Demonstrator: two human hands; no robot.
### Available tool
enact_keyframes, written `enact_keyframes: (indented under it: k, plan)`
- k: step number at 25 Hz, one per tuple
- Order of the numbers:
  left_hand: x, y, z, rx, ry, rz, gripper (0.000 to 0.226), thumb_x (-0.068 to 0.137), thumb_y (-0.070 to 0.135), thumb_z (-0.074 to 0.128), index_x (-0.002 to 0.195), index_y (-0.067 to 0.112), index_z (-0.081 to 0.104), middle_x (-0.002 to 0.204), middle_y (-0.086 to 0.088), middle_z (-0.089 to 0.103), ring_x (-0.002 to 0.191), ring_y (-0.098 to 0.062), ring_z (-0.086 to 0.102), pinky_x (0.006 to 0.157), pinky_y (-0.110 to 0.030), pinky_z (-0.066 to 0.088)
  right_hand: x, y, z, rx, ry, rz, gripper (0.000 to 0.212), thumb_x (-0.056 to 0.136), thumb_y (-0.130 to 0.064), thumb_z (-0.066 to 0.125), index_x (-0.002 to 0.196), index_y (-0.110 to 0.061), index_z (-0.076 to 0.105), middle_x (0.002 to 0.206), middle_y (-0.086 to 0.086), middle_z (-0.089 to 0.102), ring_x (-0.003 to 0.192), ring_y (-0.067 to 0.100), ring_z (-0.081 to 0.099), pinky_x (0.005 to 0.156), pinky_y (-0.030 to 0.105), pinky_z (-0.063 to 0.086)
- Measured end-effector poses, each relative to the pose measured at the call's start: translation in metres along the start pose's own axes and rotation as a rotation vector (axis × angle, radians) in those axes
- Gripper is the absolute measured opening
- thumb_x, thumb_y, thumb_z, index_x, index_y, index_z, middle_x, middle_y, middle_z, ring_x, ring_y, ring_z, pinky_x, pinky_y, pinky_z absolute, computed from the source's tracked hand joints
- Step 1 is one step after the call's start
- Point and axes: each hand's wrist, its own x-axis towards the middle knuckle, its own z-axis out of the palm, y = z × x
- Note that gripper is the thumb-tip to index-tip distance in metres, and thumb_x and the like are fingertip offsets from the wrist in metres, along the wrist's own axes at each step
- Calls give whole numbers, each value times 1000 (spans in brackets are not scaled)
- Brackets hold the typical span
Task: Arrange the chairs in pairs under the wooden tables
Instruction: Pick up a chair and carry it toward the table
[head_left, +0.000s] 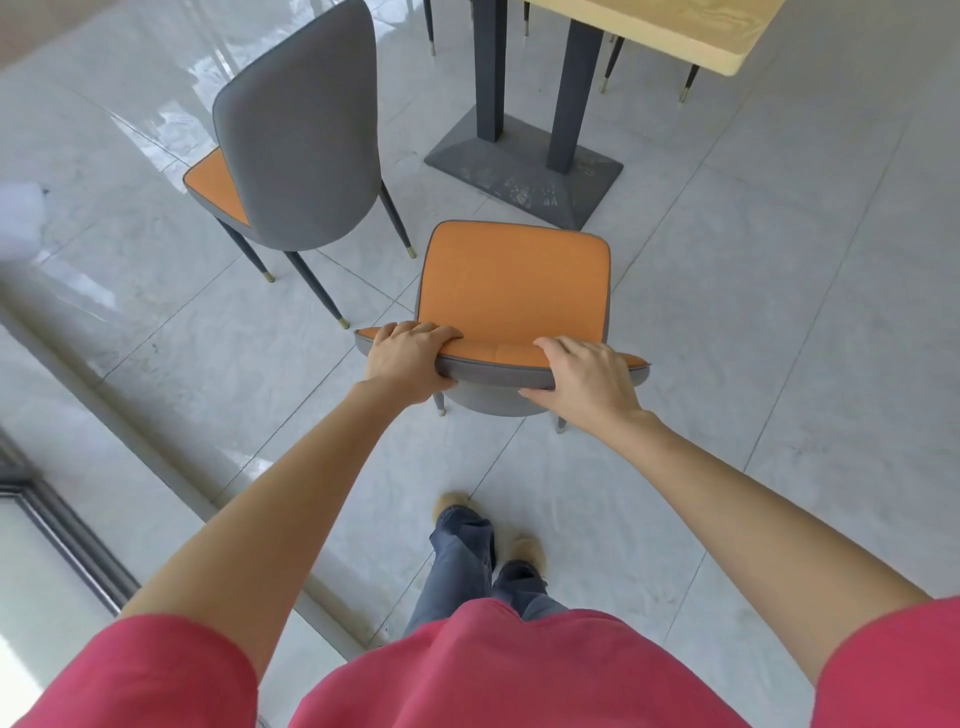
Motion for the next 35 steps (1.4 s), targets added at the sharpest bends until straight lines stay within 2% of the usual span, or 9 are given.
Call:
enact_keyframes:
  k: [4,7,10,14,19,29,35]
  plan:
    - [14,-1,-3,-4,14,9,54,85,35,63,136,30,45,136,3,54,132,-25,42,112,-39,25,13,10,10,-62,195,-36,57,55,-39,87,96,-2,70,76,9,73,64,27,70,59,28,53]
    - [41,-4,-17,-4,18,33,51,86,36,61,135,32,46,134,4,55,129,-25,44,108,-41,28,39,21,8,-87,239,-35,56,50,-45,88,86,-5,71,66,4,71,55,22,67,51,24,51]
    - [63,-16,-28,35,-37,115,49,86,38,60,134,35,46,131,7,56,123,-23,49,102,-39,35,57,31,10,-120,291,-142,56,47,-46,89,83,-7,73,66,0,72,55,17,68,46,21,50]
    - [87,-39,-31,72,-11,217,48,86,41,60,132,35,48,129,10,58,120,-20,53,98,-36,40,78,28,14,-130,352,-193,56,39,-44,92,78,-8,74,67,-1,73,58,13,71,49,18,51]
    - [137,-70,-59,74,-20,246,46,85,40,63,130,34,51,123,7,63,116,-21,56,95,-37,42,132,18,21,-107,385,-123,51,45,-41,90,79,-7,74,66,0,73,58,14,70,48,19,51]
    - [235,-112,-106,128,-41,309,45,86,41,62,129,37,51,127,9,61,119,-23,54,98,-38,40,232,17,35,-147,440,-54,45,55,-45,83,78,-8,72,54,-1,64,47,15,63,40,21,48]
    - [301,-126,-134,130,-64,364,44,85,43,63,127,37,53,125,10,62,116,-22,56,97,-40,42,294,31,33,-183,449,-29,44,53,-46,84,74,-10,72,50,-3,62,43,13,60,39,18,43]
